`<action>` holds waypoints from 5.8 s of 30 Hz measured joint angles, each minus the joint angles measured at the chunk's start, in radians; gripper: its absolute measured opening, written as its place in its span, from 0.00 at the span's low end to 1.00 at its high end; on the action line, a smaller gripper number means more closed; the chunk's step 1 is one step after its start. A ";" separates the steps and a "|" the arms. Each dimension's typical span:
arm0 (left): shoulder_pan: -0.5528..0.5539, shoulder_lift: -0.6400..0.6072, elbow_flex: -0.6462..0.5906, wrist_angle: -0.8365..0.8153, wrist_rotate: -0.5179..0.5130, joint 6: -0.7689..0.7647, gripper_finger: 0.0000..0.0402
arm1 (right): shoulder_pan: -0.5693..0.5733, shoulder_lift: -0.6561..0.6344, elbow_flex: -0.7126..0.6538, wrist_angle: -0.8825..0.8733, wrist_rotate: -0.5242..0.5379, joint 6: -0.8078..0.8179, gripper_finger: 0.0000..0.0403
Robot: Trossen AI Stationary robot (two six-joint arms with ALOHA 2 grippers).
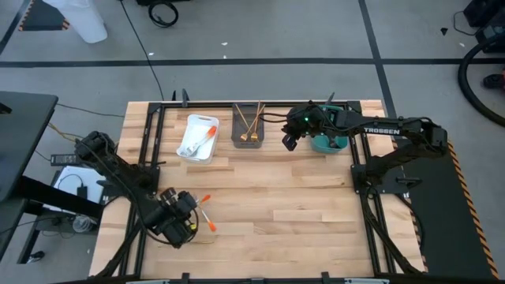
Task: Sort silverware by color (type)
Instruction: Put the orange fork into the white bin, then adjust the white bin
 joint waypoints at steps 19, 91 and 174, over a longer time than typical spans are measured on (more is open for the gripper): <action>0.204 -0.135 0.002 -0.046 -0.138 0.185 0.02 | 0.000 0.000 0.000 0.013 -0.001 0.000 0.19; 1.443 -0.214 -0.215 0.388 0.351 1.251 0.02 | 0.018 0.000 0.000 0.032 0.005 0.076 0.19; 0.750 -0.221 -0.010 -0.038 0.219 1.187 0.37 | 0.018 0.000 0.000 0.049 -0.002 -0.073 0.19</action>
